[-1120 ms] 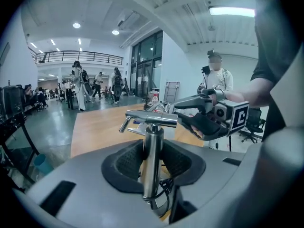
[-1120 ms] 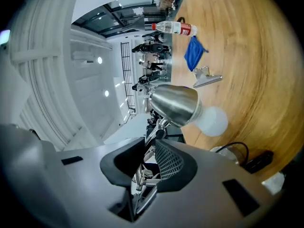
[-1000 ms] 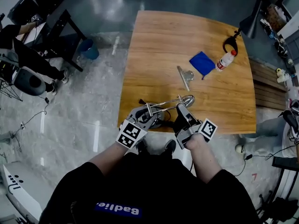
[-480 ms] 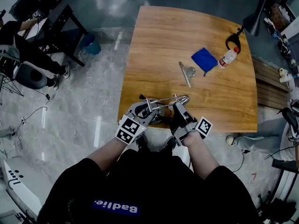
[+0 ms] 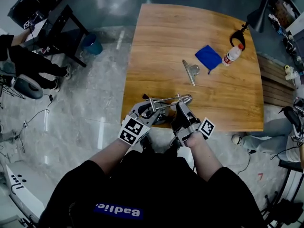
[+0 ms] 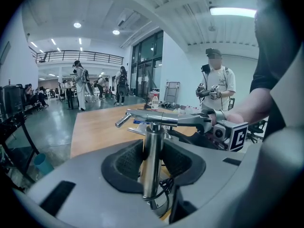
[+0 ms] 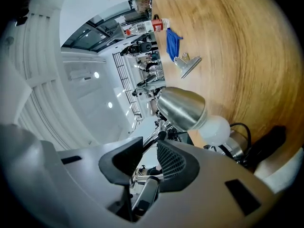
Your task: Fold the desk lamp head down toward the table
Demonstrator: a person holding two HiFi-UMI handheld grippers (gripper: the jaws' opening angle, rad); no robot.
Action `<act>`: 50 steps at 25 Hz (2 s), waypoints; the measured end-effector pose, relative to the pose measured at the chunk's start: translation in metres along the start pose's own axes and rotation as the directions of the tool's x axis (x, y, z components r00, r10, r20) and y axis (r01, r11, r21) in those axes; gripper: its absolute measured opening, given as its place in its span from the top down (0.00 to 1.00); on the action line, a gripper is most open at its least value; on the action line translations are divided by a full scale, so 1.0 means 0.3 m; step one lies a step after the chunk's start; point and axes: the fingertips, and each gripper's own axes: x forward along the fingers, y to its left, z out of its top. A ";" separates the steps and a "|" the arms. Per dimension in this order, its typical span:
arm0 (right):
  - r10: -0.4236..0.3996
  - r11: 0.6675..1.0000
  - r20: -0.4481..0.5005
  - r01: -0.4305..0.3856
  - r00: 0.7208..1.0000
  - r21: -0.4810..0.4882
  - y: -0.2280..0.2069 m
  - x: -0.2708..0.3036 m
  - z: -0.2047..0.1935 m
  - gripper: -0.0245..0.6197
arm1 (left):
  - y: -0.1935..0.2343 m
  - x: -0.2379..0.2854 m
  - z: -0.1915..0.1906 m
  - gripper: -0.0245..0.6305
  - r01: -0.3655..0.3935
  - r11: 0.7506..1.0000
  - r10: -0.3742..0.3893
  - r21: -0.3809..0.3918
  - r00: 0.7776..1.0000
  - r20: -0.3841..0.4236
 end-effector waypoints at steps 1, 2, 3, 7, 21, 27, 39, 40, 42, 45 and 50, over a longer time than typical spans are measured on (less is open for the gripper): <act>0.004 1.000 0.002 -0.004 1.000 -0.004 0.002 -0.002 0.000 0.82 | -0.001 0.001 0.000 0.76 0.001 1.000 -0.001 0.001 1.000 0.000; 0.007 1.000 0.002 -0.007 1.000 -0.009 0.005 -0.003 0.000 0.82 | -0.002 0.003 0.000 0.76 0.002 1.000 -0.002 0.002 1.000 -0.001; 0.012 1.000 -0.002 -0.012 1.000 -0.017 0.011 -0.002 -0.003 0.82 | -0.002 0.003 0.000 0.76 0.003 1.000 -0.003 0.003 1.000 -0.003; 0.034 0.998 -0.006 -0.034 0.999 -0.043 0.051 -0.009 -0.035 0.72 | -0.003 -0.001 -0.002 0.76 0.020 1.000 -0.020 0.013 1.000 0.003; -0.035 0.968 0.011 0.037 0.999 -0.250 0.154 -0.196 -0.196 0.72 | 0.010 -0.146 -0.001 0.76 -0.013 1.000 0.014 -0.008 0.994 0.107; -0.044 0.890 -0.145 -0.027 0.988 -0.455 0.262 -0.320 -0.275 0.72 | -0.206 -0.290 0.010 0.76 -0.086 0.996 0.091 -0.038 0.986 0.141; -0.160 0.480 -0.347 -0.234 0.924 -0.845 0.523 -0.545 -0.564 0.72 | -0.640 -0.531 0.110 0.76 -0.049 0.987 0.080 -0.155 0.977 0.199; -0.167 0.428 -0.350 -0.252 0.922 -0.868 0.544 -0.546 -0.597 0.72 | -0.649 -0.558 0.120 0.76 -0.040 0.987 0.072 -0.153 0.974 0.213; -0.181 0.334 -0.350 -0.277 0.919 -0.901 0.573 -0.555 -0.661 0.75 | -0.665 -0.608 0.136 0.76 -0.017 0.990 0.050 -0.138 0.971 0.235; -0.194 0.219 -0.351 -0.308 0.916 -0.926 0.601 -0.563 -0.739 0.84 | -0.680 -0.683 0.168 0.76 0.017 0.994 0.014 -0.111 0.960 0.279; -0.200 0.113 -0.352 -0.335 0.915 -0.935 0.627 -0.565 -0.819 0.92 | -0.707 -0.761 0.196 0.84 0.064 0.994 -0.029 -0.094 0.943 0.331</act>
